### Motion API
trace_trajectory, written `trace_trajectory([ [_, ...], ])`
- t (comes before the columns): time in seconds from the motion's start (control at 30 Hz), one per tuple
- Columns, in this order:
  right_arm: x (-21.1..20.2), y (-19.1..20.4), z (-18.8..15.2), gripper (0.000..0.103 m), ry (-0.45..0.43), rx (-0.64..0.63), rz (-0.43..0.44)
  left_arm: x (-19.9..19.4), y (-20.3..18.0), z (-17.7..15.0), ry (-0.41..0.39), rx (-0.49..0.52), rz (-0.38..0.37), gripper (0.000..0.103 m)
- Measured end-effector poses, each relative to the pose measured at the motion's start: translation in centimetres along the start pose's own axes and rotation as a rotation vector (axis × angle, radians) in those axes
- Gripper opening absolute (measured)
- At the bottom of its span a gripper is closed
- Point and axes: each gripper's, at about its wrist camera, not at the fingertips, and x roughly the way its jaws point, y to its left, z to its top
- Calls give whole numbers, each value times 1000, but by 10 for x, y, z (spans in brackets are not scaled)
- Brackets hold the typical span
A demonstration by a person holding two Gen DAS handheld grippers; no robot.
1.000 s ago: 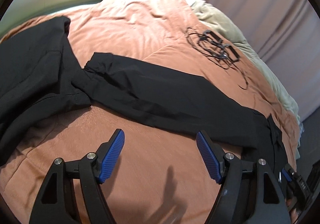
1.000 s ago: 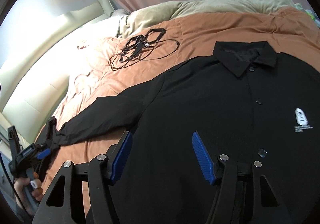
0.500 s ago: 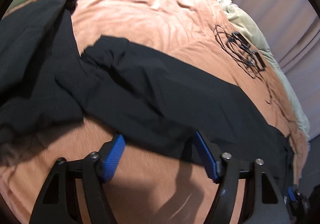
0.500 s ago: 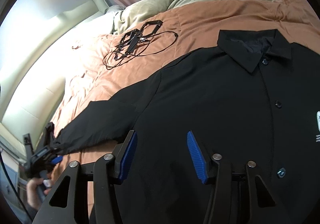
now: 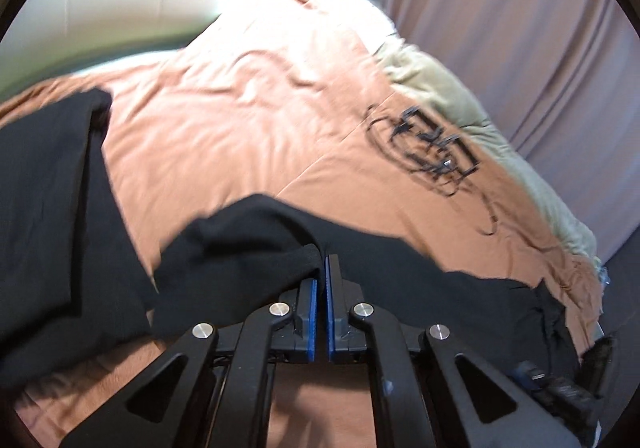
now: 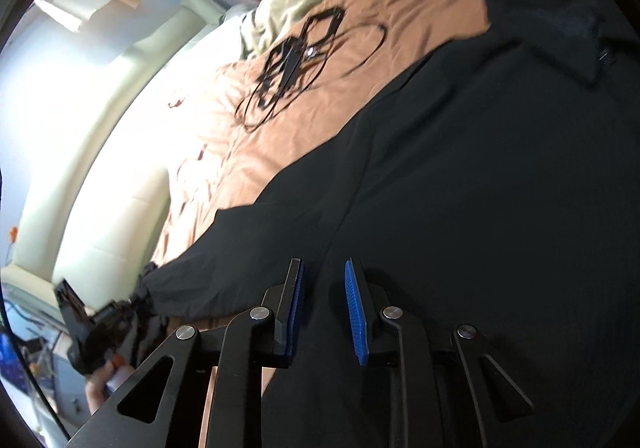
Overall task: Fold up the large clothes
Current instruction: 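Lift the gripped sleeve with the left tool and lay it across the shirt body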
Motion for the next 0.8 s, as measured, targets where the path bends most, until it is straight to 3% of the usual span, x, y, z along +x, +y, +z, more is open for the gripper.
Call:
trace_trajectory([
  [0.1, 20, -6, -4, 21, 51, -2, -54, -12, -17, 10, -28, 18, -49, 5],
  [0.23, 15, -8, -1, 23, 72, 15, -17, -37, -55, 20, -91, 80, -116, 5],
  [0.27, 12, -10, 0, 25, 73, 25, -4, -41, -63, 20, -96, 93, -126, 5],
  [0.33, 0, -13, 0, 41, 61, 50, -1, -54, -90, 23, -106, 130, -164, 5],
  [0.43, -27, -18, 1, 52, 21, 90, 1, -69, -121, 28, -121, 167, -205, 5],
  [0.53, -63, -17, -3, 52, -23, 101, 9, -82, -155, 31, -132, 201, -261, 5],
  [0.8, -185, -27, -27, 53, -192, 46, -111, -96, -243, 20, -113, 307, -404, 5],
])
